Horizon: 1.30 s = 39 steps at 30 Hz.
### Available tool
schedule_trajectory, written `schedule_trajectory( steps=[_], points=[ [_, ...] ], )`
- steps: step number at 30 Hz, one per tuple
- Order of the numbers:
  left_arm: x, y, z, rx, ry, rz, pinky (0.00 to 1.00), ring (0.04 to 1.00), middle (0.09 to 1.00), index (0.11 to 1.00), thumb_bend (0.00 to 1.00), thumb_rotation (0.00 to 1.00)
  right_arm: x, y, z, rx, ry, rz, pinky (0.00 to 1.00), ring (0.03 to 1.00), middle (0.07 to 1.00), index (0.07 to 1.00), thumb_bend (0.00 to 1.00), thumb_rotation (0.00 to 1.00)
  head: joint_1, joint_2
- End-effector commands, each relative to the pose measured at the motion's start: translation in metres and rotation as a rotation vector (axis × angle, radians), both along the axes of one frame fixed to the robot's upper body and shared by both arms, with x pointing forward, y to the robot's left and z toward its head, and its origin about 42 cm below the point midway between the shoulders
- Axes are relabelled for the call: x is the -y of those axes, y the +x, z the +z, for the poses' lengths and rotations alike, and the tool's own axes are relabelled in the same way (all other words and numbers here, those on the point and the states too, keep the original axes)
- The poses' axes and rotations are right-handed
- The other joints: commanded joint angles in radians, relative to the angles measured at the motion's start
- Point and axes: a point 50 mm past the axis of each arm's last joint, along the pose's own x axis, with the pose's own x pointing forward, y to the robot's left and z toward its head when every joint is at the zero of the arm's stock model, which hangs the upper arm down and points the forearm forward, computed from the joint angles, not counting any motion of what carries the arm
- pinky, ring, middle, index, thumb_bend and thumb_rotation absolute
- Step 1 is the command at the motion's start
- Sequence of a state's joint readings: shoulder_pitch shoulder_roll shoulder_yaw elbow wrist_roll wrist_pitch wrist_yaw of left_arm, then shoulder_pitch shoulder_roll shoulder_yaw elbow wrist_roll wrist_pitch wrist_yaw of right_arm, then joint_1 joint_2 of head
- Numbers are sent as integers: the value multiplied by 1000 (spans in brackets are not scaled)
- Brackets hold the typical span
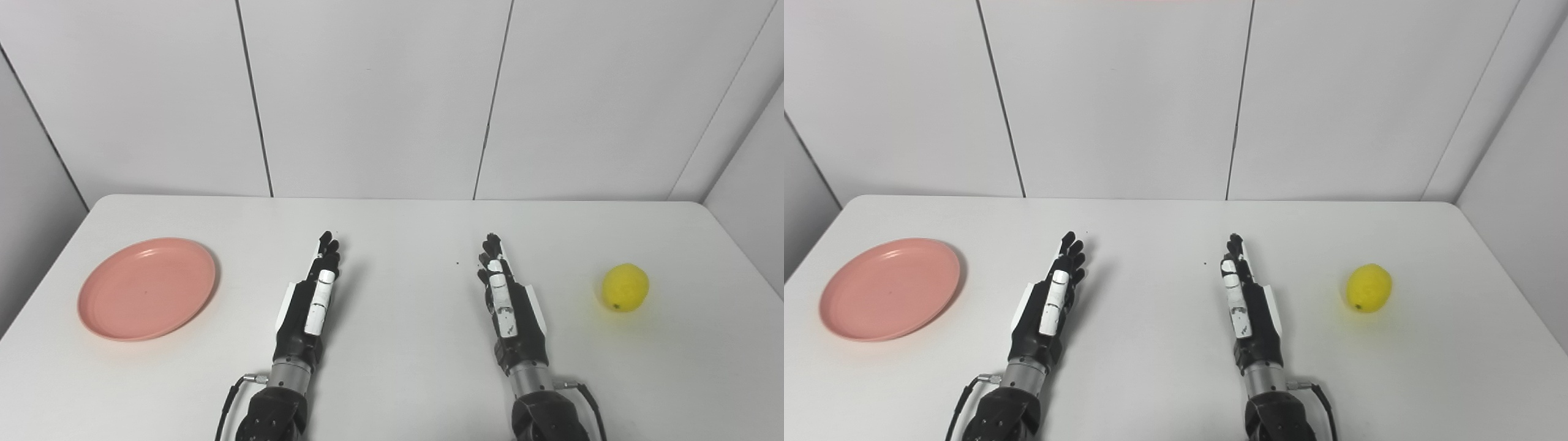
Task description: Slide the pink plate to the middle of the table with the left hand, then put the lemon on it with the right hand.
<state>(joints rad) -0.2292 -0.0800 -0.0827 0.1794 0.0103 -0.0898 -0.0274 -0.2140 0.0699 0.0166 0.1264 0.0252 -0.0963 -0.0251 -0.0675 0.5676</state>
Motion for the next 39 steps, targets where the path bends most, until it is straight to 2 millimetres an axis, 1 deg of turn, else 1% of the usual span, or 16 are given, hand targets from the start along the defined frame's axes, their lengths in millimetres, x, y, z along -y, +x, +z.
schedule_trajectory(
  steps=[1,3,4,5,6,7,9,11,12,13,14,17,25,31,33,39],
  points=[
    [-6,1,-3,5,20,21,1000,1000,1000,1000,738,1000,-5,7,22,111,66,-32,1000,990,964,939,765,973,3,-1],
    [-4,0,-2,7,24,25,1000,1000,1000,1000,738,1000,-3,7,22,113,69,-34,1000,987,958,933,765,963,27,-6],
    [-2,0,-2,15,28,32,1000,1000,1000,1000,733,1000,-1,6,22,112,56,-33,999,989,962,940,764,974,78,-20],
    [0,-1,-3,21,30,37,1000,1000,1000,1000,723,1000,1,5,22,111,47,-33,997,990,966,948,762,987,87,-22],
    [3,-2,-3,32,29,54,1000,1000,1000,1000,718,1000,5,3,21,112,30,-26,996,991,969,952,762,994,152,-41],
    [5,-2,-4,40,28,66,977,978,981,977,726,1000,7,2,21,113,18,-22,999,997,981,972,757,998,152,-41],
    [13,-4,-4,47,17,63,961,967,971,966,714,1000,15,-2,19,120,11,-16,1000,1000,988,982,745,1000,238,-73],
    [20,-5,-4,39,1,35,976,979,985,980,695,1000,22,-3,17,119,0,-12,1000,1000,989,985,740,1000,278,-94],
    [22,-4,-4,33,-7,21,988,990,993,990,707,1000,24,-3,16,118,-9,-8,1000,1000,994,990,745,1000,278,-94],
    [26,-4,-4,26,-17,12,996,996,997,996,715,1000,27,-3,14,118,-17,0,1000,1000,997,993,749,1000,306,-113],
    [28,-3,-4,22,-23,7,998,998,999,998,721,1000,29,-3,14,118,-22,5,1000,1000,999,997,740,1000,306,-113],
    [33,-1,-5,16,-27,5,1000,1000,1000,1000,729,1000,36,-1,11,129,-32,14,1000,1000,1000,1000,721,1000,358,-147],
    [35,5,-5,19,-45,0,1000,1000,1000,1000,728,1000,44,0,8,127,-25,15,1000,1000,1000,1000,681,1000,376,-180],
    [20,11,11,64,-59,34,959,956,959,957,708,1000,46,-2,6,135,-12,-20,1000,1000,1000,1000,664,1000,381,-180],
    [13,12,16,76,-58,40,924,925,929,925,735,1000,45,-3,7,142,14,-35,1000,1000,994,986,658,1000,381,-176],
    [-19,17,43,148,-60,97,823,821,828,816,752,1000,41,-3,7,147,-19,33,1000,1000,1000,999,695,1000,374,-162]
  ],
)
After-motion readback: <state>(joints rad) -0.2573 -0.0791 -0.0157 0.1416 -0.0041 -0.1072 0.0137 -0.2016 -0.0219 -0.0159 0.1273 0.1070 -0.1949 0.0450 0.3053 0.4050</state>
